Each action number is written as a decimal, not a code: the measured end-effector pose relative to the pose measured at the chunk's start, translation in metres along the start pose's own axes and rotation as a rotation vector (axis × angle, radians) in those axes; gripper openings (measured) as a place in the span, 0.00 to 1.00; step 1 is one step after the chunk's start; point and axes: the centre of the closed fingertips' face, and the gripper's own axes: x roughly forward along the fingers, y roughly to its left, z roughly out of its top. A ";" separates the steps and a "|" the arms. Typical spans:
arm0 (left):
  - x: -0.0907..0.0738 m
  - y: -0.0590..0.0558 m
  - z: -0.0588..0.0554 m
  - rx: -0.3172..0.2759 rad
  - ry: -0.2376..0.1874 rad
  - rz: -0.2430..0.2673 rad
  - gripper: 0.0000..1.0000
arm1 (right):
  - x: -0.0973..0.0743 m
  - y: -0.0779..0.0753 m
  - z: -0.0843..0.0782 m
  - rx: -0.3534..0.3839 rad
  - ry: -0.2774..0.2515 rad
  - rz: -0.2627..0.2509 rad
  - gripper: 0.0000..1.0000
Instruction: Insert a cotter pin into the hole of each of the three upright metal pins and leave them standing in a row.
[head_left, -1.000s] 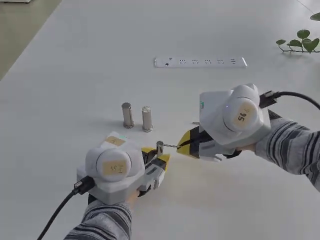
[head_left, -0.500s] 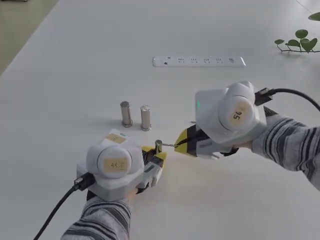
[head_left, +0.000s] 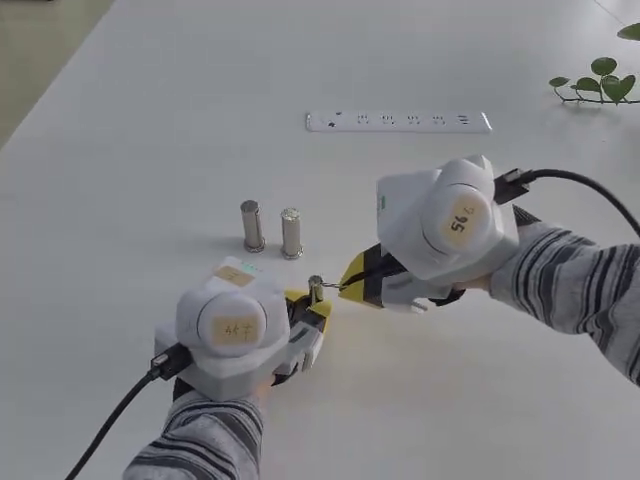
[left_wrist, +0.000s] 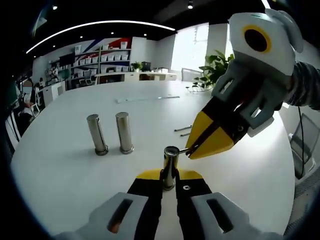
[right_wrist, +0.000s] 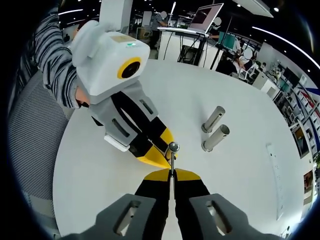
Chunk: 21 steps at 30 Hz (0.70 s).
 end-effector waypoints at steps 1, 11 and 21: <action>0.000 0.000 0.000 0.001 0.001 -0.001 0.05 | 0.000 0.000 0.000 -0.003 0.001 0.001 0.00; 0.000 -0.002 -0.001 0.012 0.004 -0.004 0.05 | 0.002 0.002 0.004 -0.035 0.001 0.008 0.00; 0.001 -0.003 -0.001 0.016 0.002 -0.001 0.05 | 0.003 0.000 0.004 -0.049 0.009 -0.003 0.00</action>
